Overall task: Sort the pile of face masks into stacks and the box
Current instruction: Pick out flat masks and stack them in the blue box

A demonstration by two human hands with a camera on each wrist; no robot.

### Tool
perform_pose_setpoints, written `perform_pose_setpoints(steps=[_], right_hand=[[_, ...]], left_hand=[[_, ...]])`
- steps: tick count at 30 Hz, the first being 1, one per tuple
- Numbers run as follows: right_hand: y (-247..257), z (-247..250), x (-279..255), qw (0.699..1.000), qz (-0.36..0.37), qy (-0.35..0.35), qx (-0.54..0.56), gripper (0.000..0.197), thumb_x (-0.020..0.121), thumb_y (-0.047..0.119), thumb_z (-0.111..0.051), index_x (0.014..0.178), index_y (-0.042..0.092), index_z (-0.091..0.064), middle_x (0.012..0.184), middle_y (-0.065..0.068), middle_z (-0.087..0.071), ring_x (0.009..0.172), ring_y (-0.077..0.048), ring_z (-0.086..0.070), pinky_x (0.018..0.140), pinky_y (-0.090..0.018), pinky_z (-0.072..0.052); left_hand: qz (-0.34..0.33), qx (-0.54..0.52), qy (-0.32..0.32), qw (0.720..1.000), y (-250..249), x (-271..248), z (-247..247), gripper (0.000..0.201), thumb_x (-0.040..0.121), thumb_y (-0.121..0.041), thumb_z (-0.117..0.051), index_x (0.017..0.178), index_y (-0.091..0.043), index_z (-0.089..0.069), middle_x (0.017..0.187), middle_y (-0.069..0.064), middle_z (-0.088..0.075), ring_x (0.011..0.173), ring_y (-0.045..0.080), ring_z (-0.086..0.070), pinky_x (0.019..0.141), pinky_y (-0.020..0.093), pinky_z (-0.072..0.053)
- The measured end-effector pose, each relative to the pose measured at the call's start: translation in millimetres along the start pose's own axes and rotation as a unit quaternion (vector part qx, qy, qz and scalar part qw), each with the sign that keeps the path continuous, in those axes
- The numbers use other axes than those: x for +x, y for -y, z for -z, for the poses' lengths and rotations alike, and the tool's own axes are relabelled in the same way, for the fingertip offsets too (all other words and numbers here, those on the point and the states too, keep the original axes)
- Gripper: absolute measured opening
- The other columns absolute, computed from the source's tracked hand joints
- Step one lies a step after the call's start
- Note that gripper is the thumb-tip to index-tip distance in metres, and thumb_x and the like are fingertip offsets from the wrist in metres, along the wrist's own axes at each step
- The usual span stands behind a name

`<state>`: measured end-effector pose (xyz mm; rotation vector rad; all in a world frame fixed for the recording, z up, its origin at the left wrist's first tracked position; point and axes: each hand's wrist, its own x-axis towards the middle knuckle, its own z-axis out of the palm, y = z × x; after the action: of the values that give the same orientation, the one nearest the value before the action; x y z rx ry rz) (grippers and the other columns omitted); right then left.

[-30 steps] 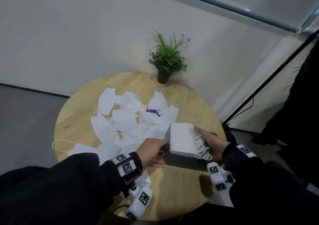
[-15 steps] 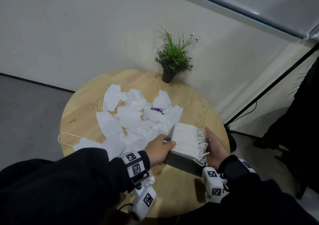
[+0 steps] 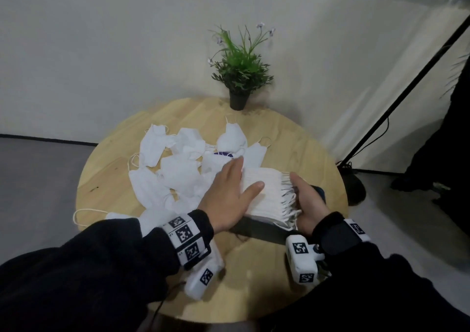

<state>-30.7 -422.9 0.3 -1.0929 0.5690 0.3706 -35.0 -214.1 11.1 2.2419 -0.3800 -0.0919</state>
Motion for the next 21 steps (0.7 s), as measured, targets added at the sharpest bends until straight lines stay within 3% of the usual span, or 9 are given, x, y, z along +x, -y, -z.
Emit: perform_pose_setpoints(steps=[1,3,6,8,10,13,16,18,21], right_hand=[[1.5,-0.7,0.7,1.000,-0.003,0.006,-0.001,0.059,0.106,0.054,-0.044,0.134,0.006,-0.063,0.125,-0.024,-0.072,0.113,-0.043,-0.070,0.102,-0.053,-0.052],[2.2,0.1,-0.4,1.000,-0.006,0.017,0.000,0.060,0.106,0.055,-0.044,0.134,0.007,-0.064,0.125,-0.023,-0.072,0.115,-0.041,-0.070,0.105,-0.053,-0.051],[2.6,2.4,-2.0,0.999,-0.028,0.010,0.023,0.065,0.102,0.059,-0.050,0.135,0.004,-0.064,0.138,-0.024,-0.064,0.128,-0.043,-0.062,0.117,-0.055,-0.040],[3.2,7.2,-1.4,0.999,-0.032,0.007,0.041,0.068,0.102,0.060,-0.048,0.132,0.002,-0.065,0.135,-0.025,-0.066,0.123,-0.043,-0.065,0.114,-0.055,-0.043],[5.9,10.7,-5.6,0.999,-0.028,0.004,0.028,0.068,0.105,0.060,-0.041,0.120,0.000,-0.068,0.115,-0.025,-0.075,0.099,-0.040,-0.076,0.098,-0.050,-0.052],[9.4,19.4,-3.1,0.999,0.001,-0.023,0.025,0.061,0.106,0.056,-0.042,0.107,0.000,-0.066,0.086,-0.020,-0.079,0.072,-0.033,-0.078,0.074,-0.044,-0.055],[11.5,22.9,-1.9,0.999,0.021,-0.041,0.016,0.061,0.104,0.056,-0.048,0.131,0.003,-0.061,0.101,-0.021,-0.079,0.079,-0.033,-0.079,0.063,-0.040,-0.061],[11.3,23.9,-4.0,0.999,0.021,-0.039,0.022,0.060,0.105,0.055,-0.047,0.132,0.003,-0.062,0.105,-0.021,-0.078,0.083,-0.034,-0.079,0.069,-0.043,-0.062],[6.9,20.6,-3.2,0.999,0.017,-0.040,0.028,0.065,0.105,0.057,-0.042,0.134,0.002,-0.063,0.120,-0.022,-0.074,0.108,-0.039,-0.073,0.100,-0.050,-0.054]], left_hand=[[-0.072,0.073,-0.008,0.995,-3.7,3.6,1.5,0.097,0.095,-0.075,-0.038,0.166,-0.017,-0.006,0.174,-0.002,-0.001,0.159,0.013,0.000,0.128,0.033,-0.005],[-0.160,0.191,0.048,0.967,-5.1,11.7,-3.1,0.117,0.082,-0.090,-0.033,0.166,-0.017,0.003,0.173,-0.005,0.016,0.158,0.012,0.019,0.129,0.039,0.005],[-0.153,0.294,0.166,0.929,3.0,26.9,-7.4,0.140,0.064,-0.105,-0.028,0.164,-0.016,0.012,0.171,-0.001,0.023,0.156,0.016,0.024,0.129,0.050,0.002],[-0.141,0.312,0.191,0.920,4.9,32.9,-3.4,0.141,0.064,-0.104,-0.034,0.164,-0.016,0.013,0.172,0.001,0.019,0.158,0.017,0.017,0.129,0.049,0.001],[-0.134,0.306,0.195,0.922,3.7,34.5,0.4,0.136,0.071,-0.097,-0.046,0.164,-0.015,0.009,0.174,0.004,0.008,0.159,0.020,0.004,0.129,0.045,-0.003],[-0.136,0.278,0.178,0.934,1.0,34.0,9.6,0.125,0.078,-0.086,-0.057,0.165,-0.015,-0.003,0.171,0.004,-0.013,0.154,0.022,-0.018,0.126,0.037,-0.015],[-0.175,0.305,0.141,0.925,4.8,39.4,18.7,0.118,0.077,-0.084,-0.062,0.164,-0.017,-0.019,0.163,0.003,-0.031,0.146,0.022,-0.033,0.121,0.038,-0.028],[-0.169,0.310,0.162,0.921,5.2,45.2,18.8,0.116,0.076,-0.081,-0.066,0.163,-0.018,-0.020,0.158,0.001,-0.032,0.140,0.021,-0.036,0.116,0.039,-0.036],[-0.139,0.308,0.189,0.922,0.0,50.4,13.0,0.115,0.073,-0.075,-0.075,0.160,-0.020,-0.022,0.152,0.001,-0.036,0.135,0.021,-0.040,0.110,0.038,-0.039]])
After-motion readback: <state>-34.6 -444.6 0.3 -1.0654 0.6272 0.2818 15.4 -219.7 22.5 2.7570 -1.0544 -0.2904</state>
